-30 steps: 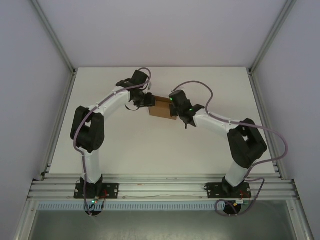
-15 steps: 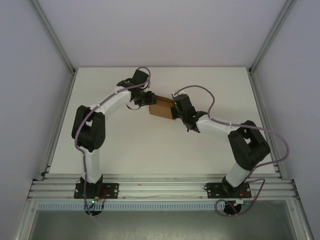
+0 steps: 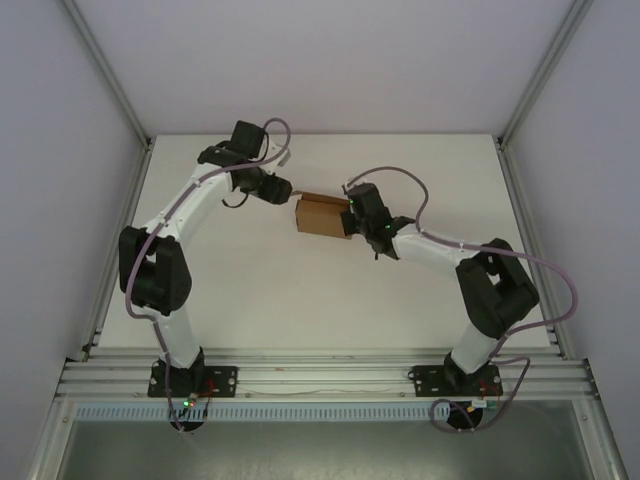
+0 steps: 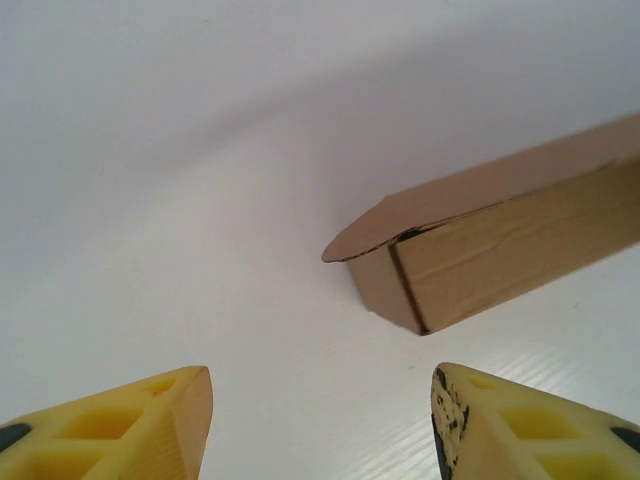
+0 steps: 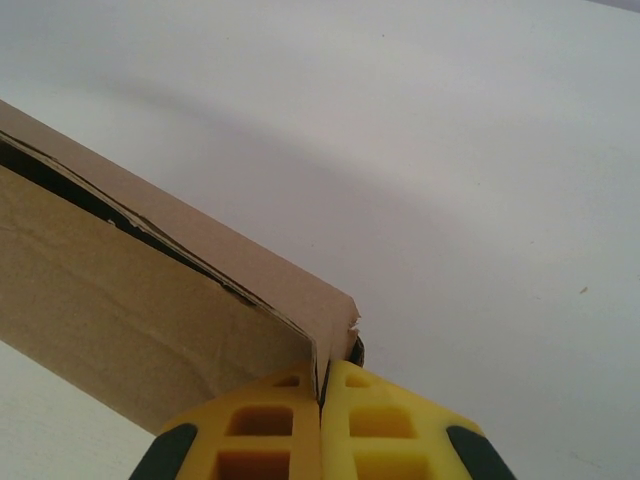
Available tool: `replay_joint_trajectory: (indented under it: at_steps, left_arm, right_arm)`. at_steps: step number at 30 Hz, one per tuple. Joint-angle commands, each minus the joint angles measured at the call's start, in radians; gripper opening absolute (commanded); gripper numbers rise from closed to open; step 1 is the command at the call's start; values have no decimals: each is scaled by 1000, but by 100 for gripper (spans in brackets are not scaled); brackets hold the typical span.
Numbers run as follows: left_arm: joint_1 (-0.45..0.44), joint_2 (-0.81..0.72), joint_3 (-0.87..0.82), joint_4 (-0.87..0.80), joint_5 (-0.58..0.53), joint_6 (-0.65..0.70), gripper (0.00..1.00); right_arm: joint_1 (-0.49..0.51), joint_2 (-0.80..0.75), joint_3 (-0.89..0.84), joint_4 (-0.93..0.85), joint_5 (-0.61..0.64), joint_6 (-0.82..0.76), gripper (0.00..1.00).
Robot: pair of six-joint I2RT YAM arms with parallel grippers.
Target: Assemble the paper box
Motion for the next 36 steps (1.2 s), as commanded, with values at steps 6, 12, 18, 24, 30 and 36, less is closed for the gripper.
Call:
replay_joint_trajectory:
  at_steps: [6,12,18,24,30,36]
  left_arm:
    - [-18,207,258,-203,125,346,55]
    - [-24,284,331,-274,128,397,43]
    - [-28,270,296,-204,112,382,35]
    - [-32,299,316,-194,102,357,25]
    - [-41,300,311,-165,90,324,13]
    - [-50,259,237,-59,61,298,0]
  right_arm:
    - [-2,83,-11,-256,-90,-15,0]
    - [-10,79,-1,-278,-87,0,0]
    - [-13,79,5,-296,-96,4,0]
    - [-12,78,6,-297,-95,7,0]
    - [-12,82,7,-296,-96,10,0]
    - [-13,71,-10,-280,-97,21,0]
